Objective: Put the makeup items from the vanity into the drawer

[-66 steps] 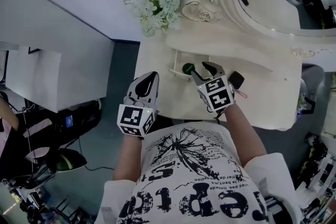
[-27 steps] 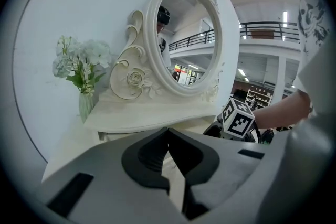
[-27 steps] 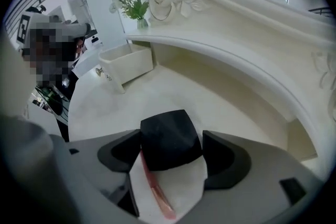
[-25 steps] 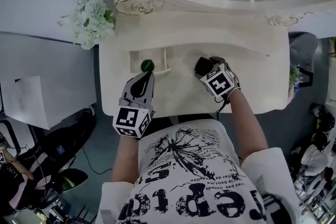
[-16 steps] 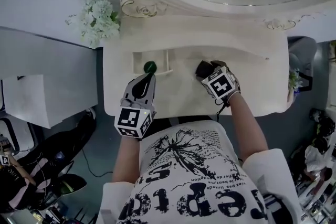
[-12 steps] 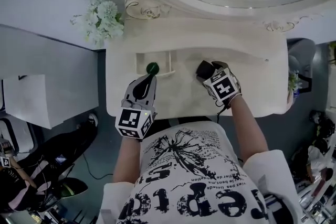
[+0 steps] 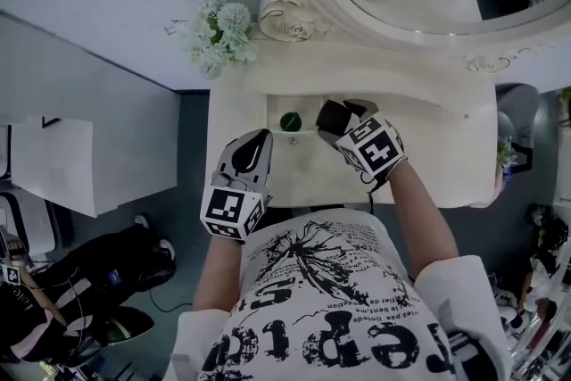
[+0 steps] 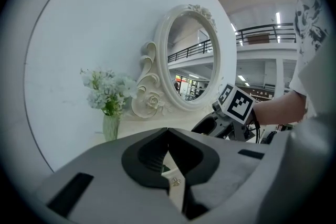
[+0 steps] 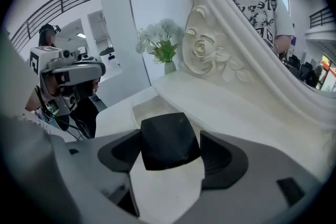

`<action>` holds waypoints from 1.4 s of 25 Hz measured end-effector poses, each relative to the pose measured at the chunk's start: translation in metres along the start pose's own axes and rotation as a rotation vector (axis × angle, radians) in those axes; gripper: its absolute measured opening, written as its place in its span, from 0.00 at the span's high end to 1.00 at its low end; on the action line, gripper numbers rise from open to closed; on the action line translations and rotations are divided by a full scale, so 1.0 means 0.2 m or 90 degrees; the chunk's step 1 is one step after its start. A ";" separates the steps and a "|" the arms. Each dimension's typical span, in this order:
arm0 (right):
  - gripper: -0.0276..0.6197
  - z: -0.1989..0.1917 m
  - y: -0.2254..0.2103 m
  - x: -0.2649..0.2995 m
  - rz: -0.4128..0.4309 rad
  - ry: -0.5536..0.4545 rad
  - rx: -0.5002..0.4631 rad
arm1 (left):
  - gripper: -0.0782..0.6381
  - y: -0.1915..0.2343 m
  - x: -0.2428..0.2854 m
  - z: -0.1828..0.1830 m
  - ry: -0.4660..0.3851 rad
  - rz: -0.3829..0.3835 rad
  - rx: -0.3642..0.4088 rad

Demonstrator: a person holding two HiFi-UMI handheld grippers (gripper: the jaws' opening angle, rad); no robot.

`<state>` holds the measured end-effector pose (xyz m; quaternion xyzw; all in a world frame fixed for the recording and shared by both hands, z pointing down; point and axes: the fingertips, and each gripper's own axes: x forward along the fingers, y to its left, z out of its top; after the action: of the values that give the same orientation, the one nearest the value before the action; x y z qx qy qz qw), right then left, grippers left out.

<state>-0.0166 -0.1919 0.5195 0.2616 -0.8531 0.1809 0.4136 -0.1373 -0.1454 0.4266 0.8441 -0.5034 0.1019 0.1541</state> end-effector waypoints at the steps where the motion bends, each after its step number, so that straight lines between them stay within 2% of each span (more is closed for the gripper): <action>1: 0.41 0.03 0.03 0.03 0.009 0.002 -0.006 | 0.86 0.02 -0.02 0.01 -0.005 0.001 0.001; 10: 0.40 0.19 0.23 0.27 0.055 0.035 -0.030 | 0.86 0.20 -0.18 -0.02 -0.007 0.031 -0.016; 15: 0.40 0.18 0.23 0.35 0.051 0.049 -0.019 | 0.86 0.28 -0.23 -0.07 0.000 0.055 -0.028; 20: 0.41 0.19 0.22 0.38 0.028 0.034 -0.002 | 0.86 0.32 -0.24 -0.10 0.004 0.061 -0.035; 29: 0.41 0.17 0.21 0.28 0.004 0.007 0.024 | 0.86 0.30 -0.19 -0.06 0.000 0.029 -0.023; 35: 0.41 0.00 0.07 0.09 -0.047 0.004 0.071 | 0.86 0.17 -0.07 -0.03 0.003 -0.024 -0.008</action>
<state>-0.0348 -0.1855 0.5335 0.3150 -0.8303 0.2139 0.4071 -0.1747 -0.1466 0.4325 0.8521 -0.4878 0.0979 0.1626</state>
